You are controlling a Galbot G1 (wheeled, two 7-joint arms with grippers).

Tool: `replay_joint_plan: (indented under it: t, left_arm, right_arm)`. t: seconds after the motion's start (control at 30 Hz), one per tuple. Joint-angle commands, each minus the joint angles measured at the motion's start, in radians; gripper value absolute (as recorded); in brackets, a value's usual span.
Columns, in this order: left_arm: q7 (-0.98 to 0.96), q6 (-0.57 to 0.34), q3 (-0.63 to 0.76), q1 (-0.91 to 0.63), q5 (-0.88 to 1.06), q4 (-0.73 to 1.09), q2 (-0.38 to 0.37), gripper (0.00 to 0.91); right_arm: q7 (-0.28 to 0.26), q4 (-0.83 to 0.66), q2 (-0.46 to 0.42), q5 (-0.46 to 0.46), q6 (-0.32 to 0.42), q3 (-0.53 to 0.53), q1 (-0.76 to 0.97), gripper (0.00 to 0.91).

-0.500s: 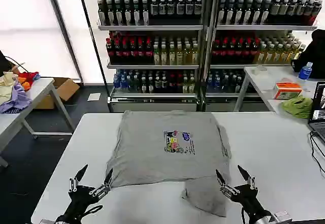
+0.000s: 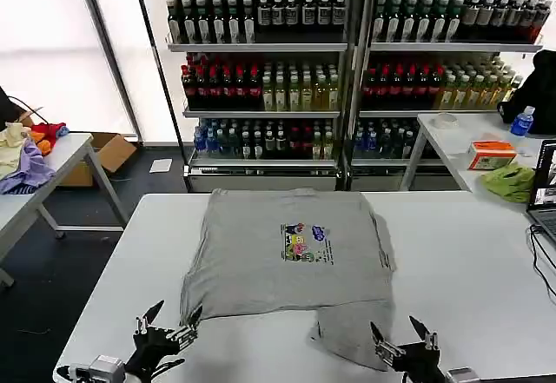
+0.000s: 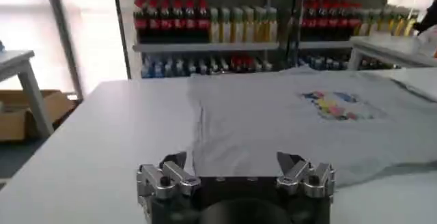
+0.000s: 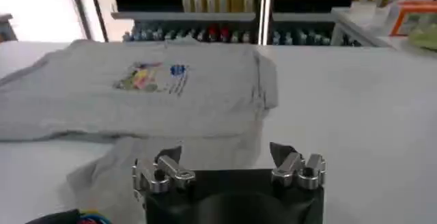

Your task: Fold and organize the clothes.

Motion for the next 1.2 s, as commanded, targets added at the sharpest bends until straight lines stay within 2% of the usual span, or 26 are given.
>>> replay_joint_plan:
  t: [0.03,0.07,0.1,0.13,0.2,0.27,0.3,0.4,1.0,1.2]
  left_arm:
    - [-0.077,0.073,0.043,-0.092,-0.014,0.117,0.003,0.907]
    - [-0.084,0.073,0.044,-0.094,-0.014,0.126,0.002,0.907]
    - [-0.092,0.073,0.045,-0.104,-0.014,0.13,0.001,0.907]
    - [-0.095,0.073,0.043,-0.112,-0.014,0.144,-0.006,0.907]
    - [-0.096,0.07,0.042,-0.121,-0.011,0.155,-0.009,0.675]
    - [-0.095,0.066,0.042,-0.127,-0.01,0.165,-0.012,0.272]
    - [-0.094,0.066,0.045,-0.128,-0.006,0.171,-0.016,0.171]
    - [-0.068,0.068,0.056,-0.119,0.024,0.176,-0.016,0.01]
    - [-0.068,-0.024,0.094,-0.081,0.095,0.183,-0.056,0.01]
    - [-0.101,-0.053,0.098,-0.071,0.094,0.148,-0.081,0.01]
  right_arm:
    - [0.042,0.005,0.007,-0.024,-0.042,-0.05,-0.013,0.534]
    - [0.042,0.004,0.007,-0.025,-0.041,-0.054,-0.014,0.111]
    - [0.04,0.005,0.008,-0.027,-0.041,-0.06,-0.015,0.0]
    - [0.035,0.008,0.008,-0.027,-0.04,-0.064,-0.019,0.0]
    - [0.034,0.009,0.007,-0.027,-0.04,-0.068,-0.025,0.0]
    - [0.035,0.004,0.007,-0.029,-0.039,-0.069,-0.027,0.0]
    - [0.045,-0.005,0.006,-0.03,-0.032,-0.069,-0.03,0.0]
    - [0.048,-0.014,0.007,-0.033,-0.027,-0.077,-0.026,0.0]
    - [0.032,-0.013,0.005,-0.017,0.022,-0.066,-0.031,0.0]
    - [0.002,0.006,0.0,-0.003,0.06,-0.052,-0.047,0.0]
